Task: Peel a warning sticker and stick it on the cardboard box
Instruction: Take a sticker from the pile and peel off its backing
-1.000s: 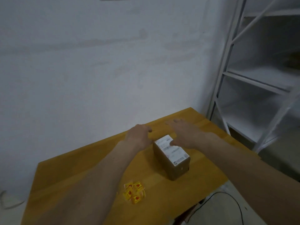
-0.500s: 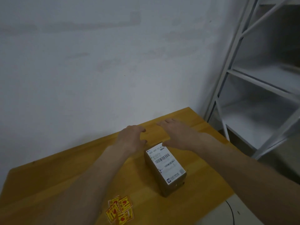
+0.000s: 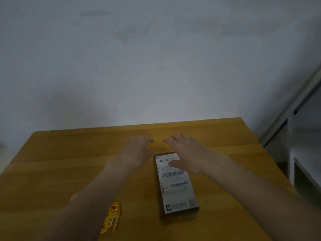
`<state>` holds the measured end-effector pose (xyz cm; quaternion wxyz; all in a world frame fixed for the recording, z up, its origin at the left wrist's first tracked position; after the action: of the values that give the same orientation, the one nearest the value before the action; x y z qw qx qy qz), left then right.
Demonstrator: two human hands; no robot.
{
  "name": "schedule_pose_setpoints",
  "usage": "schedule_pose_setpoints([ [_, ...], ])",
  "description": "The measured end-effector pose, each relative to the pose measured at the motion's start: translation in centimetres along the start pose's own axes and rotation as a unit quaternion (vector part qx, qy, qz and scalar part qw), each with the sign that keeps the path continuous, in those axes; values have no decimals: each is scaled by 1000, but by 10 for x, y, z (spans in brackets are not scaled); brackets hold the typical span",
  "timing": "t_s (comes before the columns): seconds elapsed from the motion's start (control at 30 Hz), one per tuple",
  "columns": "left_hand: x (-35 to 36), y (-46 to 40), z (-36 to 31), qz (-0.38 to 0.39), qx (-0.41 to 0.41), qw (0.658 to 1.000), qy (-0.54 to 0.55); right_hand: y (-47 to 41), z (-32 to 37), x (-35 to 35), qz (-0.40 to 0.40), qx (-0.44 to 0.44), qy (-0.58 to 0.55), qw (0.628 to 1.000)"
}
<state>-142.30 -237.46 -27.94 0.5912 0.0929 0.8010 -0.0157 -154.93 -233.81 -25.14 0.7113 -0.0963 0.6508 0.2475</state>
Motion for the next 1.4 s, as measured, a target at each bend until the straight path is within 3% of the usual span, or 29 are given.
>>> schedule_pose_setpoints([
  [0.3, 78, 24, 54, -57, -50, 995, -67, -14, 1, 61, -92, -70, 49, 992],
  [0.53, 111, 119, 63, -64, -59, 993, -80, 48, 70, 83, -178, -117, 40, 976],
  [0.67, 127, 181, 77, -65, -68, 992, -80, 73, 127, 120, -144, -154, 37, 977],
  [0.93, 174, 273, 131, -10, -117, 993, -26, 77, 182, 248, 39, -107, 4, 993],
  [1.13, 182, 287, 148, -17, -129, 991, -17, 68, 193, 273, 39, -84, -32, 995],
  [1.3, 174, 271, 157, -51, -156, 987, 4, 41, 199, 266, -17, -93, 5, 996],
  [1.4, 173, 264, 162, -54, -162, 985, 3, 24, 206, 263, -13, -88, 14, 996],
])
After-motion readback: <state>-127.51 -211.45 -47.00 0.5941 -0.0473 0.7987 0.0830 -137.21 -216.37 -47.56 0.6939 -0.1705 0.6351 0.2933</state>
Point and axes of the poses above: each hand's wrist, its own y-axis away from the middle knuckle, its own x-axis out of the palm, z = x × y, the point moved 7 cm from there along -y, towards the middle knuckle, and after that the axes turned 2 degrees about -x, right-handed, at the moved point
